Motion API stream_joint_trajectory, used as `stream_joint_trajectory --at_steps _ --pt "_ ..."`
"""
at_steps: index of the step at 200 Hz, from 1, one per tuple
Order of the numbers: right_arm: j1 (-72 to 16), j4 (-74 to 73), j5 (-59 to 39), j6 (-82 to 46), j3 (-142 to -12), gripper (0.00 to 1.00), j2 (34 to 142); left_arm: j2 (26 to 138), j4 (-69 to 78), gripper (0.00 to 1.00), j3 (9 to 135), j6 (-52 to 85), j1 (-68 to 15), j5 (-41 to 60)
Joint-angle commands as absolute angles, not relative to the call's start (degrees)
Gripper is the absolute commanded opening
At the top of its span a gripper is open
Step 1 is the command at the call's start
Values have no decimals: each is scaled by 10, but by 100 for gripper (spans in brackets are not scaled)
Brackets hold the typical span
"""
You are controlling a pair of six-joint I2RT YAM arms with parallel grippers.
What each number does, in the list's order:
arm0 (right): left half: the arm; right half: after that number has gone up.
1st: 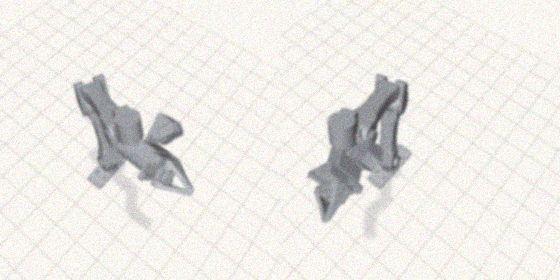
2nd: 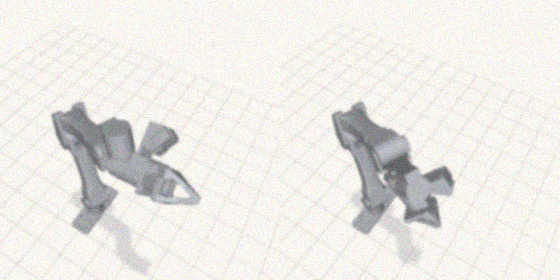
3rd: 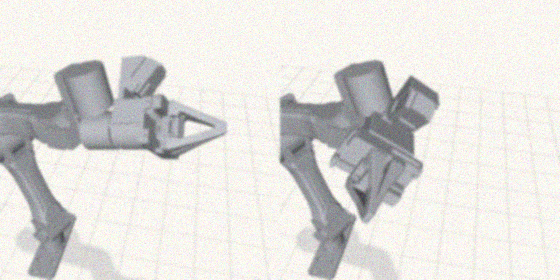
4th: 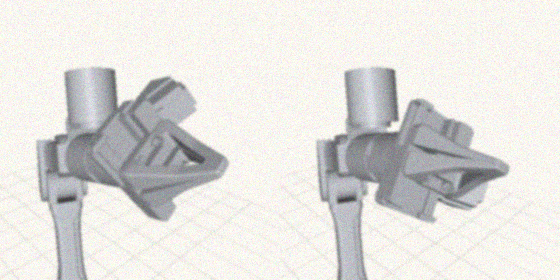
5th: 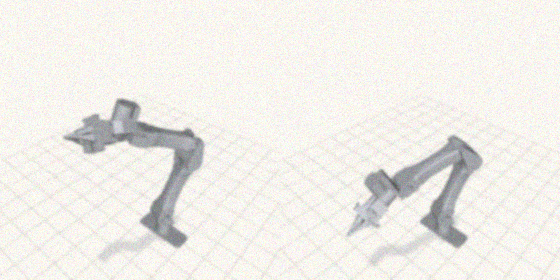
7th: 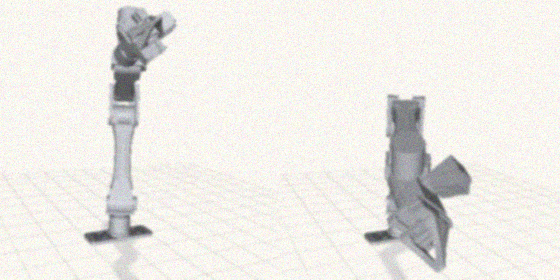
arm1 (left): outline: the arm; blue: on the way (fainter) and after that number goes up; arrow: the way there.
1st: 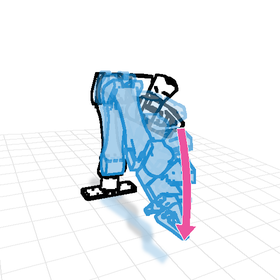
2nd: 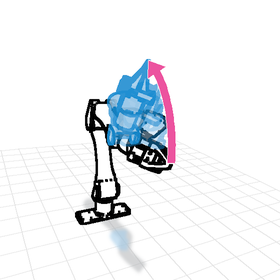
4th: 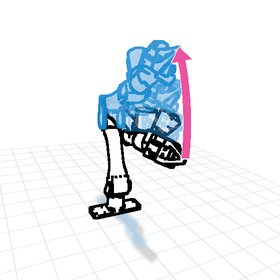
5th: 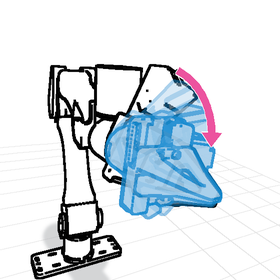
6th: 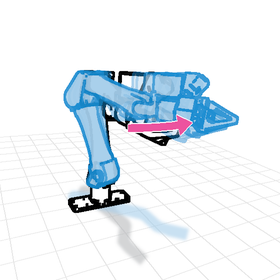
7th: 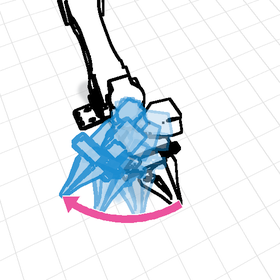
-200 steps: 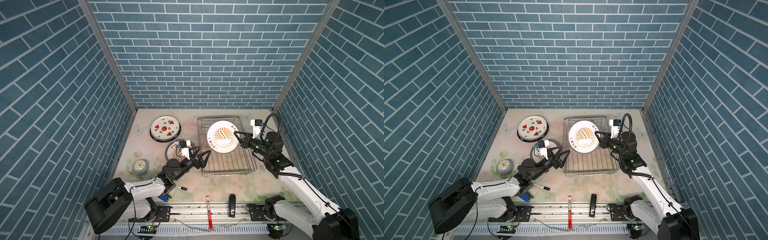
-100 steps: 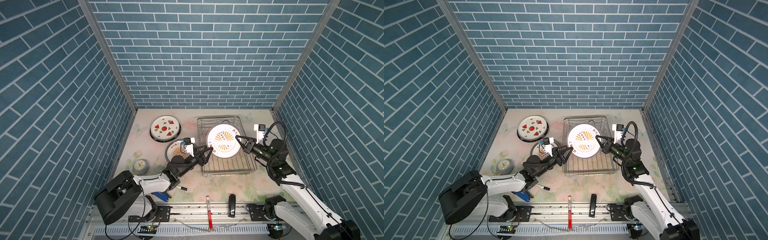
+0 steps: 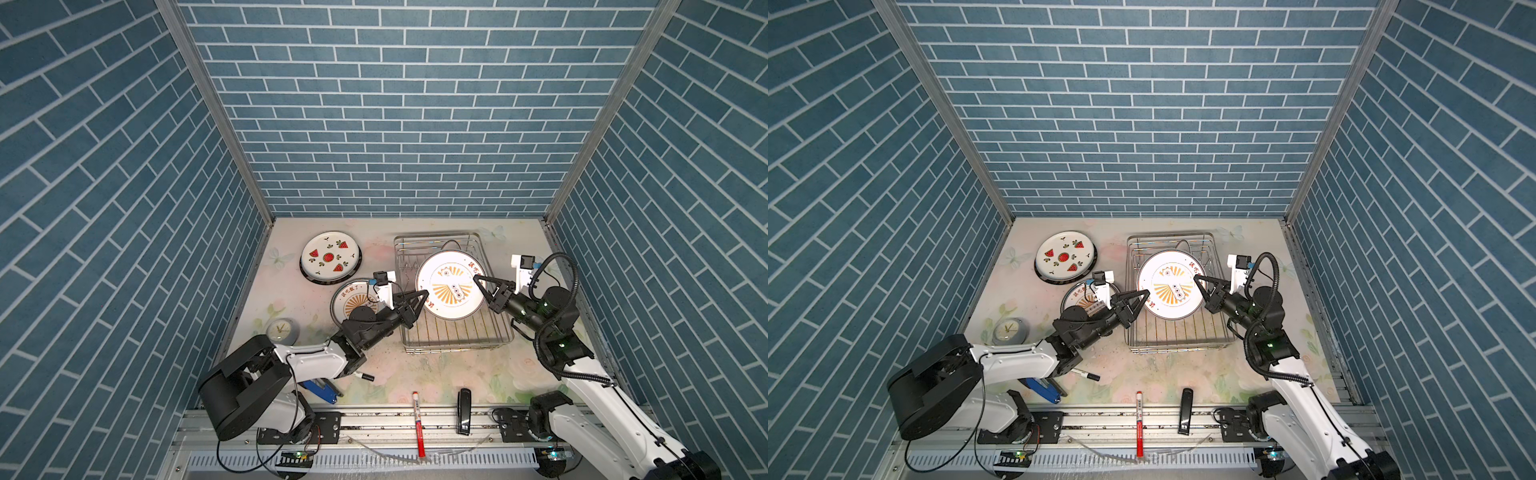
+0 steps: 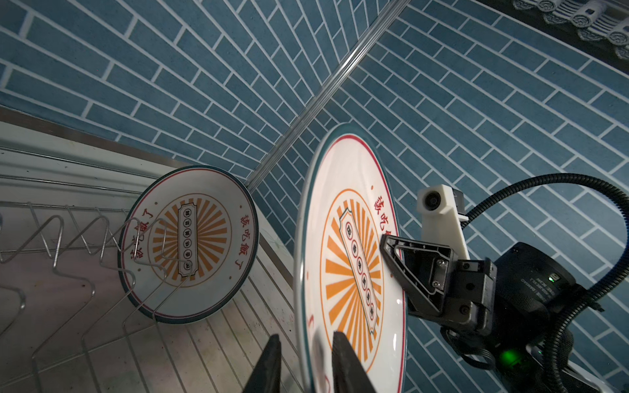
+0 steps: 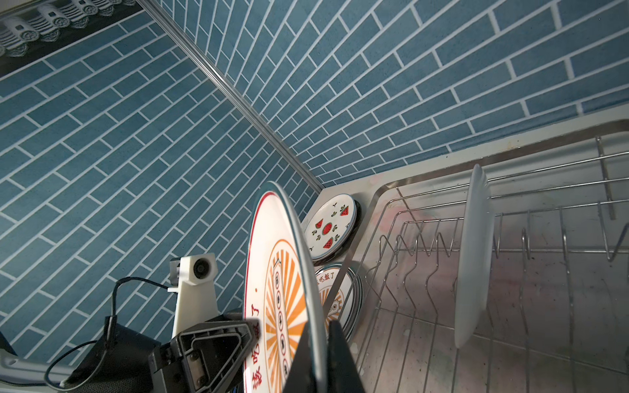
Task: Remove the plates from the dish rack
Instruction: 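Carry the sunburst plate over the rack toward the plate stack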
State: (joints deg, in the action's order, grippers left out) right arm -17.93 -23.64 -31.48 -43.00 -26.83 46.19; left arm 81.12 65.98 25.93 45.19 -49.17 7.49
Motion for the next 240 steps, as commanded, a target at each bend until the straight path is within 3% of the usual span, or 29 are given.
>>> stream_joint_trajectory --at_steps 1,59,136,217,240 --pt "-178 -280 -306 -418 -262 0 458 822 658 21 274 468 -496 96" --pt "-178 -288 -311 -416 -260 0 480 836 645 8 289 492 -496 116" --pt "-178 -285 -312 -403 -261 0 495 834 603 0 304 500 -495 112" --pt "-179 -281 -368 -406 -283 49 525 829 616 0 289 519 -490 95" --pt "-180 -280 -371 -417 -290 80 541 838 629 0 287 527 -487 99"
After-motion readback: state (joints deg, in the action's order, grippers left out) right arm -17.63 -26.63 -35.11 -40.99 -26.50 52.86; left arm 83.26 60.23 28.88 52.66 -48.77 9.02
